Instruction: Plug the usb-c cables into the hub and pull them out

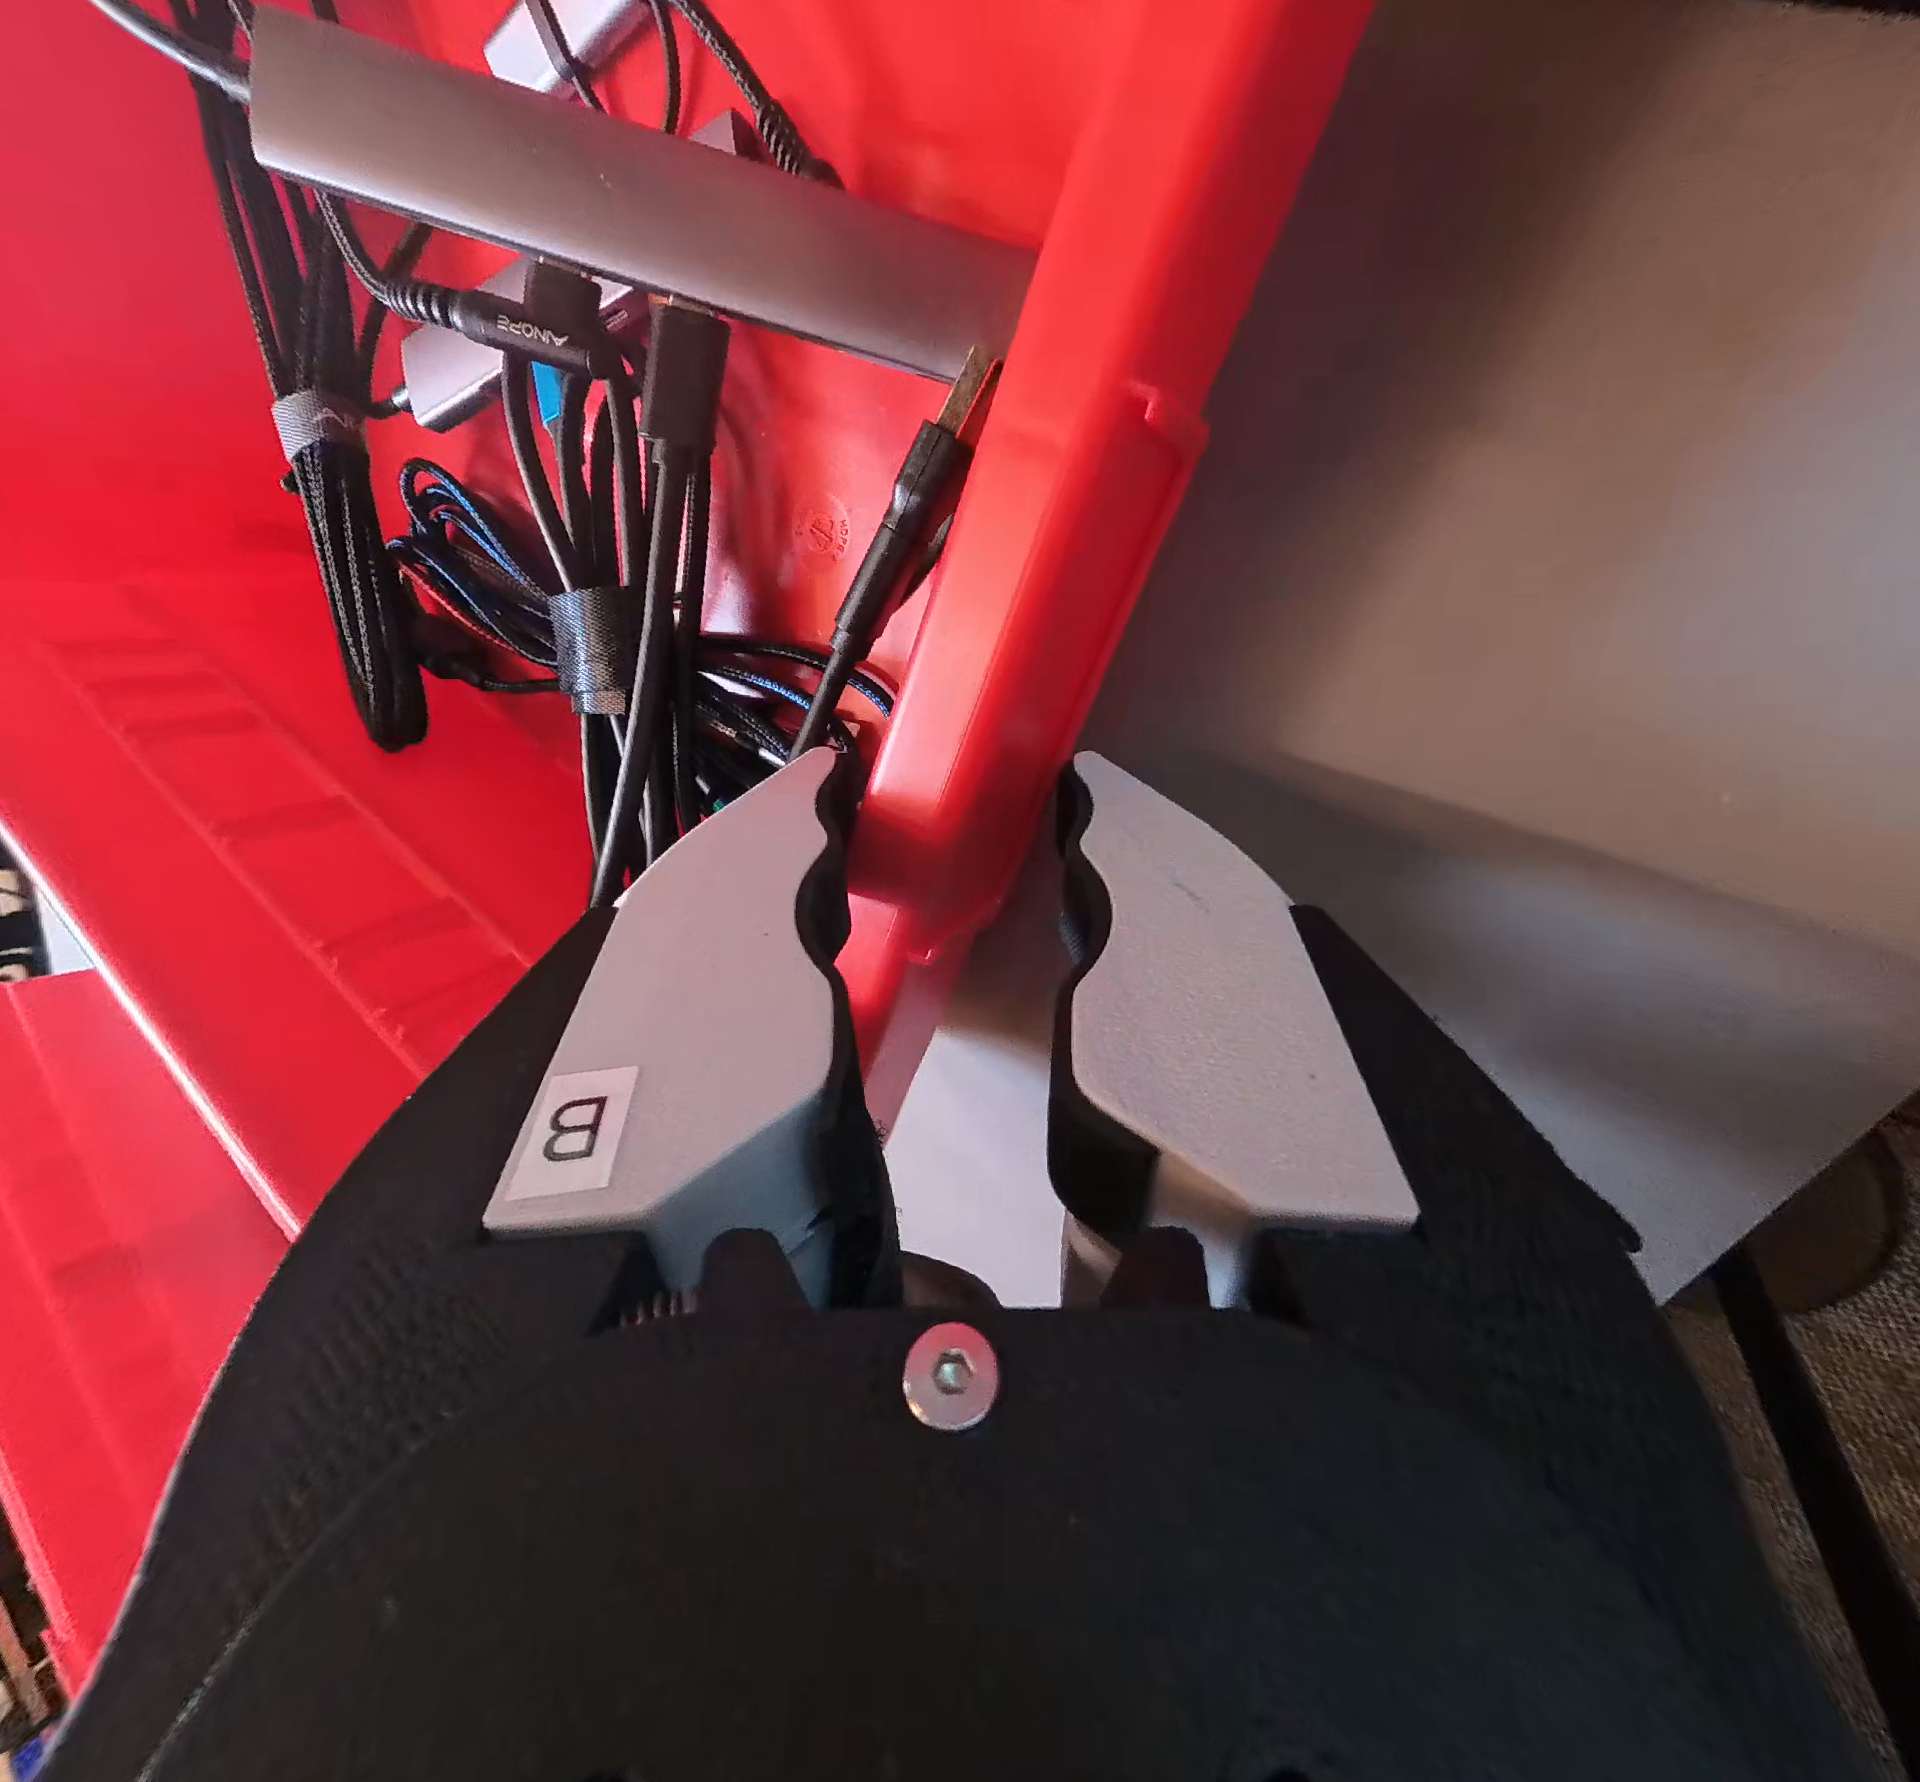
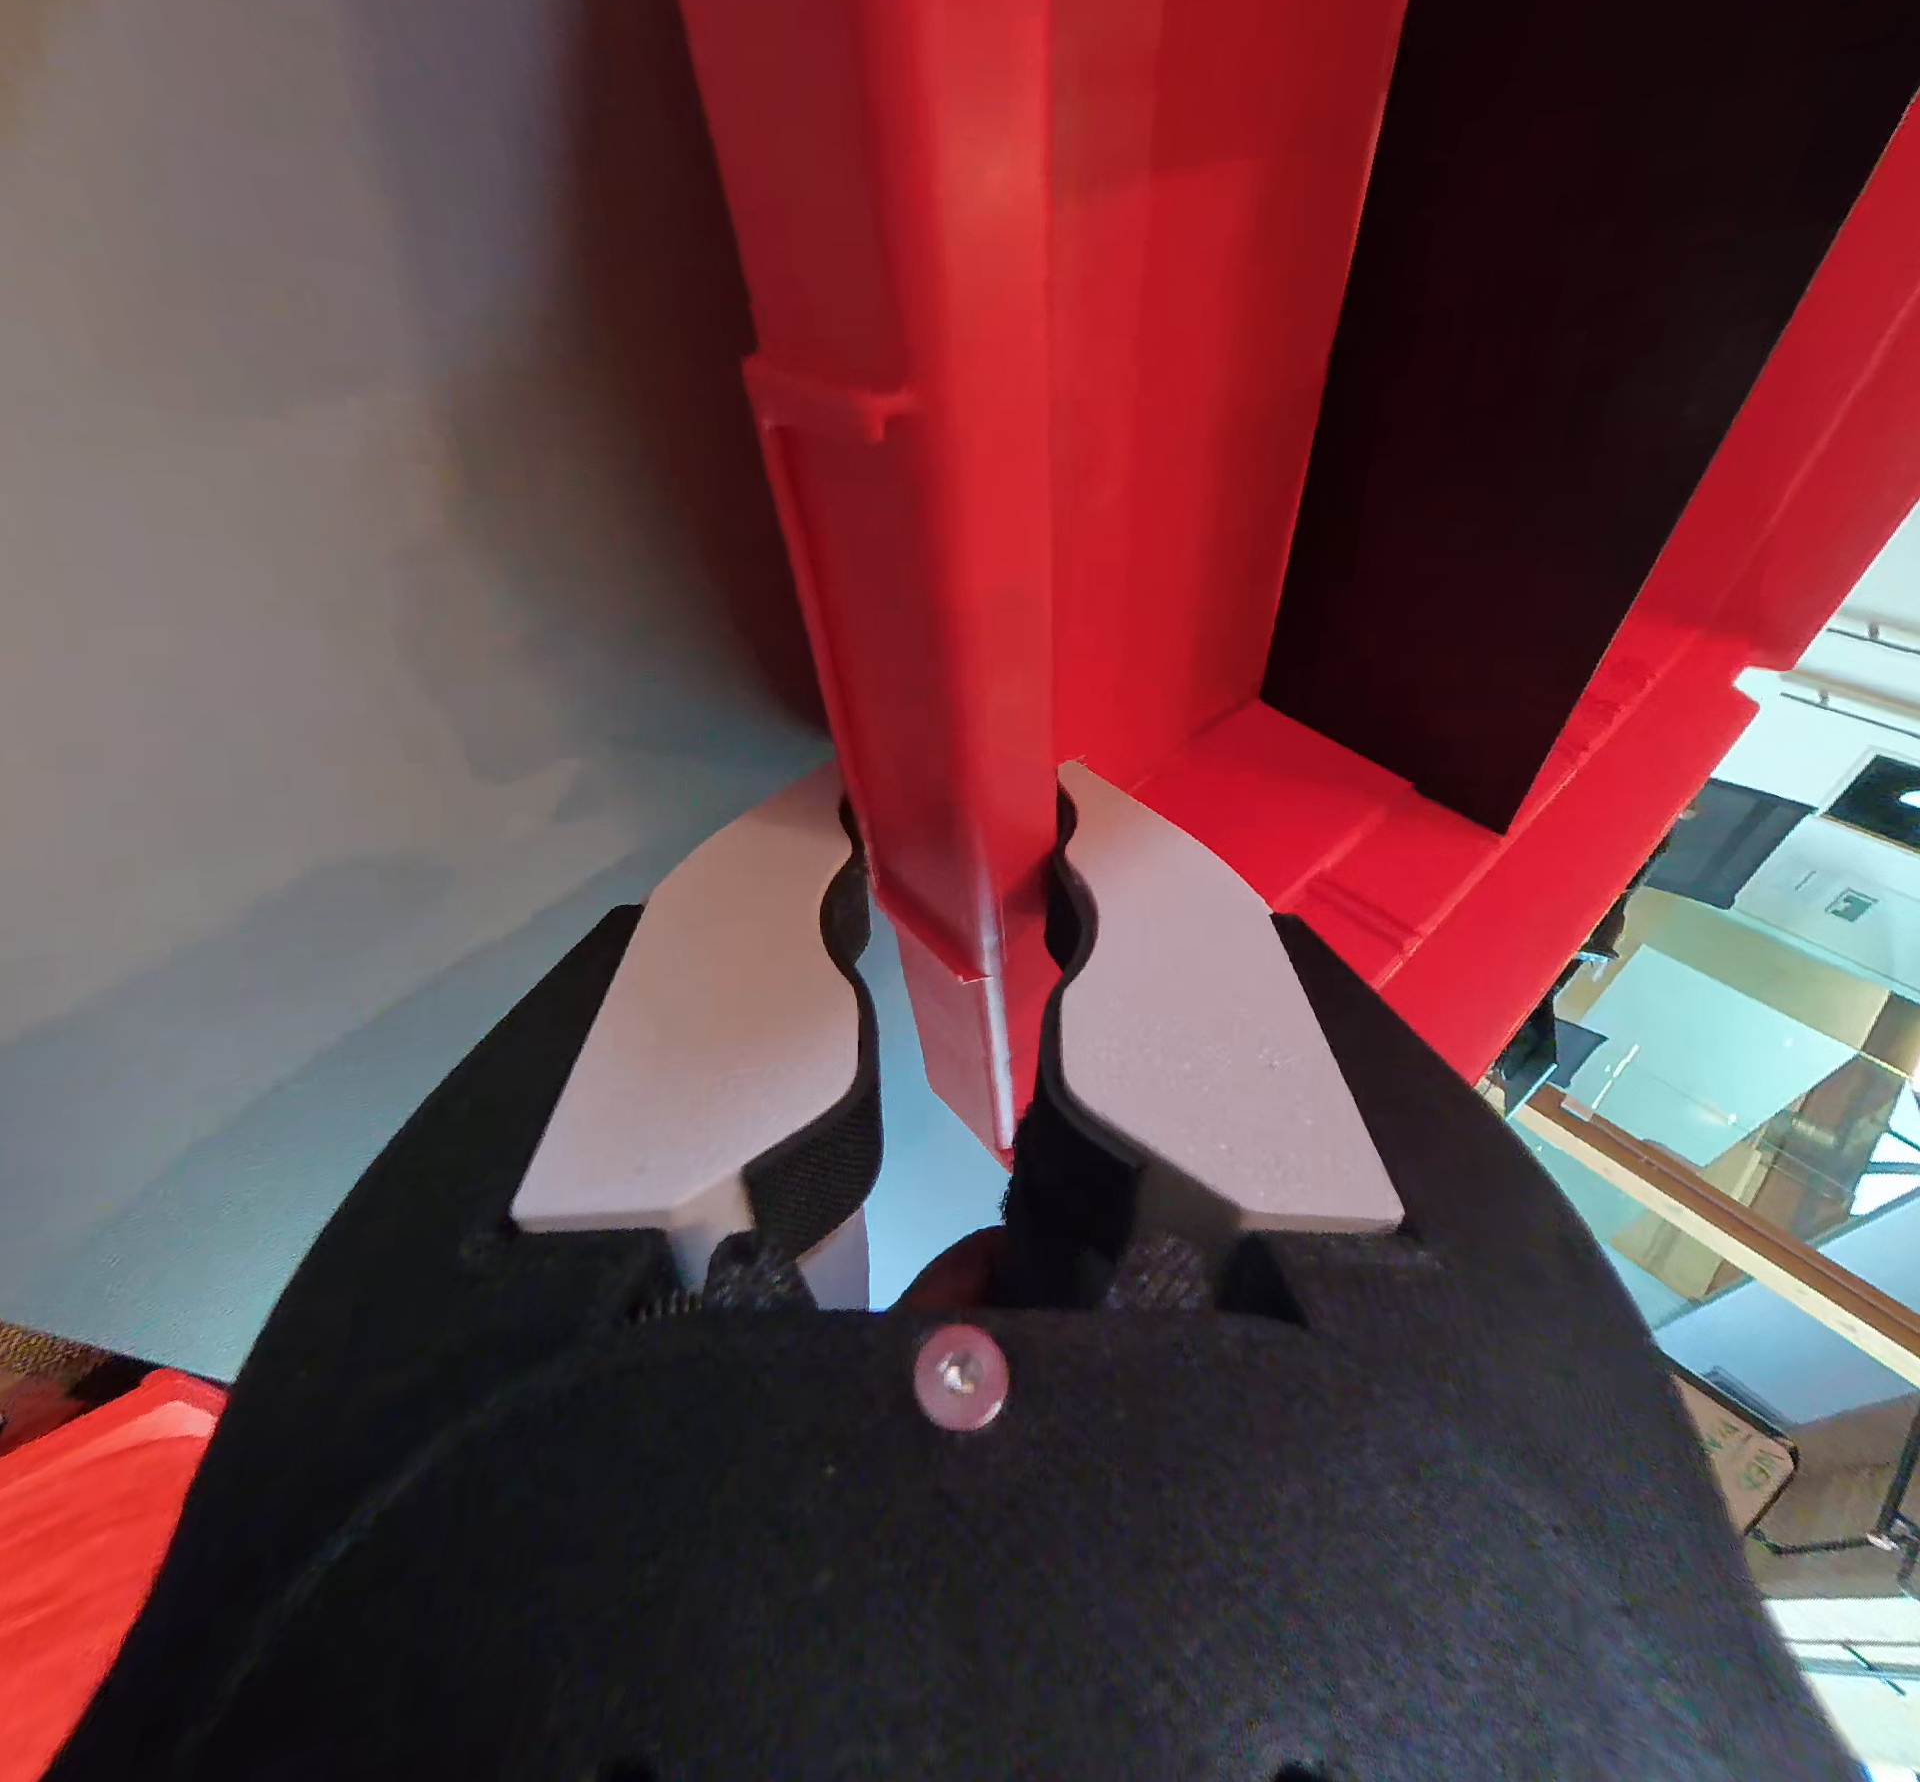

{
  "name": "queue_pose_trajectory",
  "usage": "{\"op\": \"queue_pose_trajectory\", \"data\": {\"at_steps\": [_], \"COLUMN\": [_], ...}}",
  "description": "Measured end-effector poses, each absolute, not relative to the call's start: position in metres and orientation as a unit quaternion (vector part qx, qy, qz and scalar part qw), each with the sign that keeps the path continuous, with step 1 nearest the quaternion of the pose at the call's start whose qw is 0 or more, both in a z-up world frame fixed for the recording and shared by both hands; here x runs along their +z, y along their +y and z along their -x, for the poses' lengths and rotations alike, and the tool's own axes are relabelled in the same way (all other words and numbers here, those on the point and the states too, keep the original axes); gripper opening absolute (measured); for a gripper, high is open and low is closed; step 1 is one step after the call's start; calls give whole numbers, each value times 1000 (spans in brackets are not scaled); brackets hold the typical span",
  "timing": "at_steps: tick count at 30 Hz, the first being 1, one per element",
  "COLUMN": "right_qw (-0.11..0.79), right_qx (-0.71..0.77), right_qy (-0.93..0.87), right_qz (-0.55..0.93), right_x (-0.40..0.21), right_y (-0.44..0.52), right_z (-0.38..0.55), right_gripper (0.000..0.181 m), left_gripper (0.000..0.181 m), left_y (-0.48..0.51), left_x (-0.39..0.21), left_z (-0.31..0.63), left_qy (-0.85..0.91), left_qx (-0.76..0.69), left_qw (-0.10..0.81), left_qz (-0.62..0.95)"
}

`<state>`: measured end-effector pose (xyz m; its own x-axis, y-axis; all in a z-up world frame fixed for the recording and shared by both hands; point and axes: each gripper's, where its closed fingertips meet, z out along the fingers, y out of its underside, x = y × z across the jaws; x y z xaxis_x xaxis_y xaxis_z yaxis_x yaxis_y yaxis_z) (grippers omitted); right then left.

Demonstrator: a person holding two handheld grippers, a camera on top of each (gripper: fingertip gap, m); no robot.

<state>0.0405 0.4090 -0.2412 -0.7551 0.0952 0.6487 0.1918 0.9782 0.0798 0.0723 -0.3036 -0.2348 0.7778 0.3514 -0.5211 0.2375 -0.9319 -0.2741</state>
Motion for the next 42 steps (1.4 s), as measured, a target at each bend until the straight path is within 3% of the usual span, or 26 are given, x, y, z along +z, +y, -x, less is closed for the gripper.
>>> {"op": "queue_pose_trajectory", "data": {"at_steps": [6, 9, 14, 17, 23, 28, 35, 42], "right_qw": [334, 327, 333, 356, 339, 322, 334, 339], "right_qx": [-53, -10, 113, 229, 416, 469, 457, 460], "right_qy": [-938, -942, -929, -894, -832, -813, -818, -814], "right_qz": [76, 75, 119, 145, 141, 123, 106, 107], "right_x": [-241, -238, -203, -163, -109, -96, -96, -99], "right_y": [404, 394, 366, 335, 272, 243, 236, 239], "right_z": [-42, -45, -44, -36, -44, -55, -59, -58], "right_gripper": [30, 47, 86, 99, 94, 91, 90, 86], "left_gripper": [37, 48, 67, 69, 64, 49, 43, 29], "left_y": [-302, -296, -254, -239, -250, -230, -236, -242], "left_x": [-234, -235, -200, -161, -139, -161, -218, -227], "left_z": [-72, -77, -87, -75, -35, -22, -6, 2], "left_qy": [-157, -164, -206, -271, -459, -495, -530, -548], "left_qx": [299, 283, 248, 261, 277, 226, 195, 204], "left_qw": [101, 120, 283, 387, 414, 365, 211, 179], "left_qz": [936, 937, 903, 842, 736, 756, 798, 791]}}
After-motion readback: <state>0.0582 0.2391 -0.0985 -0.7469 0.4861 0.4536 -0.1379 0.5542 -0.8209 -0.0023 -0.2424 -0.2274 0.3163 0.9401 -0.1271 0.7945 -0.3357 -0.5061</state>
